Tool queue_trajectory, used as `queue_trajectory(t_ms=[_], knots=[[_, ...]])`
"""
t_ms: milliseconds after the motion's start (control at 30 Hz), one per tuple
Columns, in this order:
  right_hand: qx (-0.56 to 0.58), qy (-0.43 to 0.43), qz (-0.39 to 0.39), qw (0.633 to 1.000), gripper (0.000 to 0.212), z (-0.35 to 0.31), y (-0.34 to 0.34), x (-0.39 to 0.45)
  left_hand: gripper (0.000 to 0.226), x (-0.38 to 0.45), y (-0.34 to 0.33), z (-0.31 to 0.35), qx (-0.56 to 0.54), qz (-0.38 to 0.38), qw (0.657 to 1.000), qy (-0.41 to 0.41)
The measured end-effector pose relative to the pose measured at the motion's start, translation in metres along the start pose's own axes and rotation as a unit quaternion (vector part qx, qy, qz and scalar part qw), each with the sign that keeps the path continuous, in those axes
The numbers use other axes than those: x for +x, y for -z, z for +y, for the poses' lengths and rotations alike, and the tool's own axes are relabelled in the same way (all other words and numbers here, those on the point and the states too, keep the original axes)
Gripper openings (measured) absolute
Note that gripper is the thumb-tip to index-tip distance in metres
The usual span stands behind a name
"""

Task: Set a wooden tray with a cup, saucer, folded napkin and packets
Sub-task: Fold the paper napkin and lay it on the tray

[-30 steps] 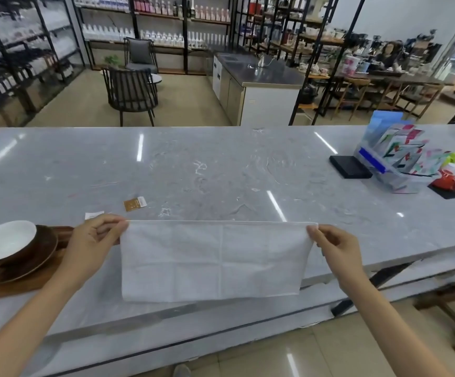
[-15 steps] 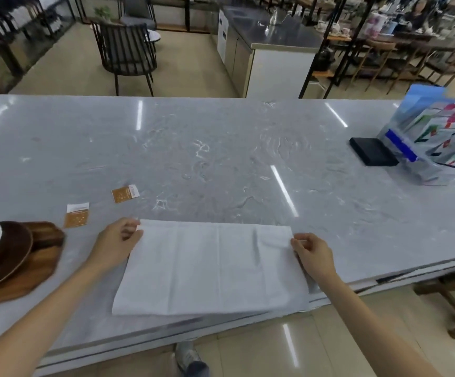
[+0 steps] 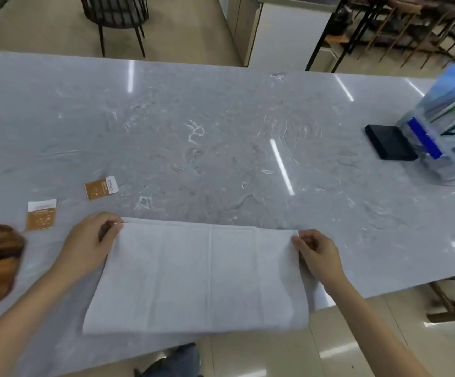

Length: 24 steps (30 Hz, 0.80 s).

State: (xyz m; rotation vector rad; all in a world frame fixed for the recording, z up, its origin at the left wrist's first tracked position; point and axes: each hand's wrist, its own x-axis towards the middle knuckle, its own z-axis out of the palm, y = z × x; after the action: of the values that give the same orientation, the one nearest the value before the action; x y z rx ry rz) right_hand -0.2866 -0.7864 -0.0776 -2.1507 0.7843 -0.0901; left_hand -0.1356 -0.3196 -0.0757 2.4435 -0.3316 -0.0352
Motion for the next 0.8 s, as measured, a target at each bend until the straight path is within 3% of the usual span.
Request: queue_trajectory(t_ms=[333, 500, 567, 667, 800], knots=[[-0.015, 0.008, 0.035, 0.999, 0.010, 0.000, -0.009, 0.002, 0.006, 0.009, -0.010, -0.005, 0.051, 0.031, 0.998, 0.021], [-0.086, 0.096, 0.003, 0.992, 0.035, -0.001, -0.008, 0.004, 0.013, 0.013, -0.010, -0.006, 0.060, 0.032, 0.998, 0.016], [-0.146, 0.157, -0.022, 0.977, 0.039, -0.002, -0.004, 0.007, 0.022, 0.016, -0.008, -0.006, 0.072, 0.000, 0.997, -0.001], [-0.211, 0.201, -0.074, 0.954, 0.028, -0.007, 0.006, 0.021, 0.042, 0.027, 0.001, -0.006, 0.088, -0.090, 0.991, -0.047], [-0.270, 0.233, -0.197, 0.913, 0.013, -0.025, 0.019, 0.046, 0.032, 0.055, 0.018, -0.002, 0.099, -0.185, 0.973, -0.101]])
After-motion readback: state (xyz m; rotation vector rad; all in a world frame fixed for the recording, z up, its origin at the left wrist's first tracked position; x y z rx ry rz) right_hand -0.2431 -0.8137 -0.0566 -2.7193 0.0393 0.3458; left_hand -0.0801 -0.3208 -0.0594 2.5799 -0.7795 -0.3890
